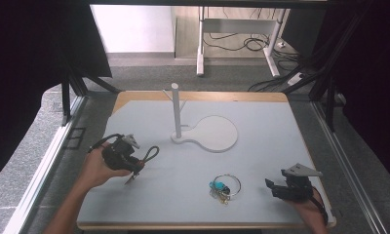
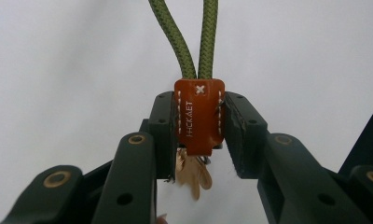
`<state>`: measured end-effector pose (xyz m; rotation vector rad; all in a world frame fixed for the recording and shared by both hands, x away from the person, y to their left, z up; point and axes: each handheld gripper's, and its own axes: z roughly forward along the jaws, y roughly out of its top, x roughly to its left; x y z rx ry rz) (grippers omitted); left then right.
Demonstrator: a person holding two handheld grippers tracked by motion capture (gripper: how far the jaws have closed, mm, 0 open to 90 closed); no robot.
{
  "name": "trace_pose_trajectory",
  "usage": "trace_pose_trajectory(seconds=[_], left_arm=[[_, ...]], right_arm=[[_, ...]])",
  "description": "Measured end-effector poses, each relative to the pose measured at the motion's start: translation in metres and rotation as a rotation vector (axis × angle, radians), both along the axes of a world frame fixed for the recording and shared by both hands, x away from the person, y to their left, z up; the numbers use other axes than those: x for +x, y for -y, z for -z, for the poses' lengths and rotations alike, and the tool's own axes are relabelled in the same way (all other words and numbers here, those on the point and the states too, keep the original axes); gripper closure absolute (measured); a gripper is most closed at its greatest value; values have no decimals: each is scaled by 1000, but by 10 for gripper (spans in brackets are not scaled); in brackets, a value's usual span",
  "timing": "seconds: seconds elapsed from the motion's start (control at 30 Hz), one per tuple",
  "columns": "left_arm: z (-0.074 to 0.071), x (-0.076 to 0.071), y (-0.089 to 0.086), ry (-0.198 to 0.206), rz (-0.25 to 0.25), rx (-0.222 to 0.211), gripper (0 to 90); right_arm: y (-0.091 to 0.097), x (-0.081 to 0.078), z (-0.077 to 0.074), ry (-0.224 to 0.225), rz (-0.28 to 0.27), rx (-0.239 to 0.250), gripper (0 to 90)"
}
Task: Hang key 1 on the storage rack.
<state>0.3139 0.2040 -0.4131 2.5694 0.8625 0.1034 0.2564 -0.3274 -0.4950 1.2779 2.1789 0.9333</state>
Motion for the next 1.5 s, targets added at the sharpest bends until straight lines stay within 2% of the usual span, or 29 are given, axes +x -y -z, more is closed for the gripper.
trace_pose_trajectory(seconds=[0.2, 0.6, 0.67, 0.8, 1.2, 1.5], left_arm=[[-13, -2, 3, 35, -9, -48, 665], [-29, 1, 1, 54, -14, -107, 665], [-30, 2, 1, 50, -14, -110, 665], [-34, 4, 1, 56, -20, -121, 665], [-54, 11, 1, 79, -33, -151, 665], [-62, 16, 1, 85, -46, -169, 665]], right_arm=[[0, 0, 1, -4, -2, -5, 265], [0, 0, 1, -5, -2, 2, 265], [0, 0, 1, -5, -2, 1, 265], [1, -1, -2, -2, -2, 34, 266], [1, -1, -1, -4, 1, 30, 266], [1, -1, -1, -8, 2, 29, 266]])
